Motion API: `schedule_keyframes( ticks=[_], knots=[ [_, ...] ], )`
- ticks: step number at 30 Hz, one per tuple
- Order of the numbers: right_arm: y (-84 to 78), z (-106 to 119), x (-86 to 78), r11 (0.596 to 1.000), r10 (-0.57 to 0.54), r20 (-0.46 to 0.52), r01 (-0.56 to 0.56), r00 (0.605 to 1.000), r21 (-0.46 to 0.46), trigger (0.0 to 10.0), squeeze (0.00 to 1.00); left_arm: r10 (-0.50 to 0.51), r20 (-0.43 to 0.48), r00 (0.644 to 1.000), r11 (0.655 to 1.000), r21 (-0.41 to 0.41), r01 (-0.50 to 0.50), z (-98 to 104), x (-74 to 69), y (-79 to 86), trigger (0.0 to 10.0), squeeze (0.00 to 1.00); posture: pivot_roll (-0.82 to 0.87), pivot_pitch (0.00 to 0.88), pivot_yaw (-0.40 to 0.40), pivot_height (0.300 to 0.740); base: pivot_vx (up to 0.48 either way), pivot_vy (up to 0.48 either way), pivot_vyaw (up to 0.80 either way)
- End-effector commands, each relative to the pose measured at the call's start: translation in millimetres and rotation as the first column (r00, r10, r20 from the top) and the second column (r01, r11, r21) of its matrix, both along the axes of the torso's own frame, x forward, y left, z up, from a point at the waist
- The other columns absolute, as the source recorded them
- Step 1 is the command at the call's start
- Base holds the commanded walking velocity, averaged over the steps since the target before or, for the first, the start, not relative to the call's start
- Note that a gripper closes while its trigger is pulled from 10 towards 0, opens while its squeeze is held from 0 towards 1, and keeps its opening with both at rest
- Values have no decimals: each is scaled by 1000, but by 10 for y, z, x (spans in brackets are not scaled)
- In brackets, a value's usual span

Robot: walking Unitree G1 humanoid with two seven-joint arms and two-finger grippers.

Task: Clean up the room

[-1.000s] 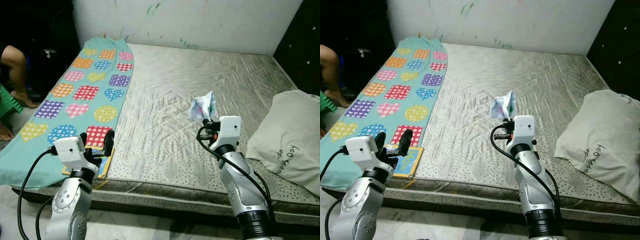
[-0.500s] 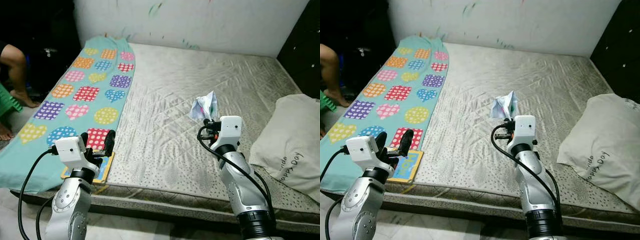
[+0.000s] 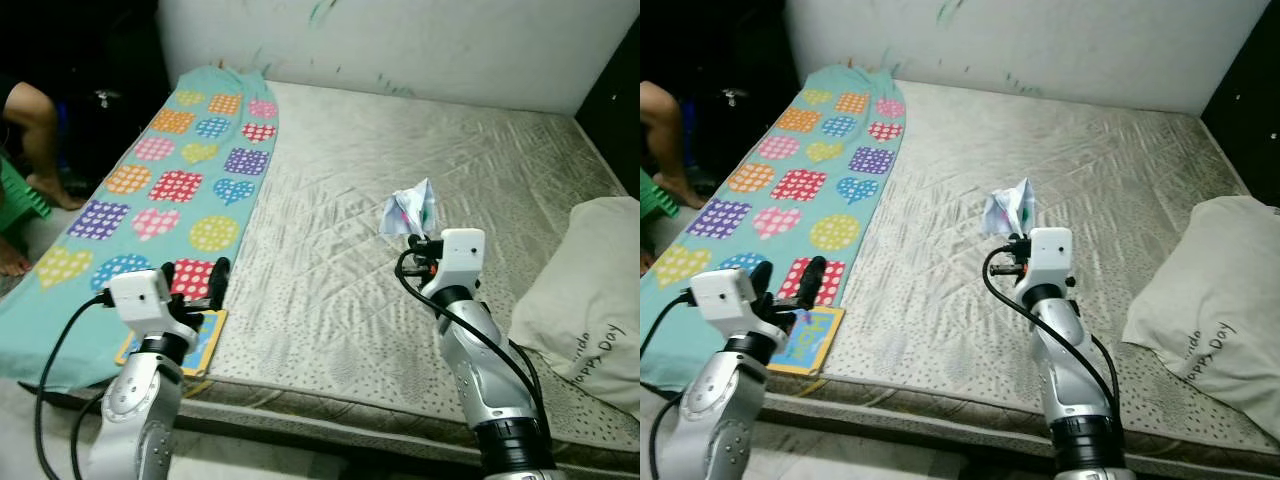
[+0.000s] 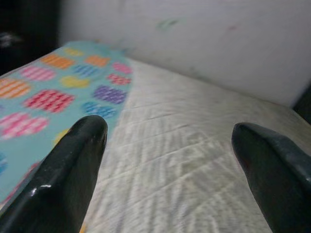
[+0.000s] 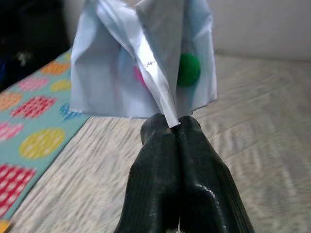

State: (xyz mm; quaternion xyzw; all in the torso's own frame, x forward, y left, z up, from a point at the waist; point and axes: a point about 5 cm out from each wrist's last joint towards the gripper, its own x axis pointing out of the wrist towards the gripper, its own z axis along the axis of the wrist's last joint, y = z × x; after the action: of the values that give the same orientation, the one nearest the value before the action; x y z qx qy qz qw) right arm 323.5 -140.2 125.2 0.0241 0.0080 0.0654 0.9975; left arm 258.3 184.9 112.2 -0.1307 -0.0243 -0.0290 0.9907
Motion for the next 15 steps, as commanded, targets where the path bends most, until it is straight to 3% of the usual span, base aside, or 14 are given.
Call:
schedule_keyframes(
  ticks=[1, 15],
  knots=[
    [-97, -41, -12, 999, -32, -18, 32, 999, -3, 10000, 0, -31, -5, 1000, 999, -6, 31, -12, 1, -85, 10000, 0, 11, 47, -57, 740, 300, 0, 0],
    [-104, -56, -8, 999, -33, -18, 33, 999, -8, 10000, 0, -32, -8, 999, 999, -8, 31, -18, 18, -87, 10000, 0, 14, 34, -59, 740, 276, 0, 0]
  ],
)
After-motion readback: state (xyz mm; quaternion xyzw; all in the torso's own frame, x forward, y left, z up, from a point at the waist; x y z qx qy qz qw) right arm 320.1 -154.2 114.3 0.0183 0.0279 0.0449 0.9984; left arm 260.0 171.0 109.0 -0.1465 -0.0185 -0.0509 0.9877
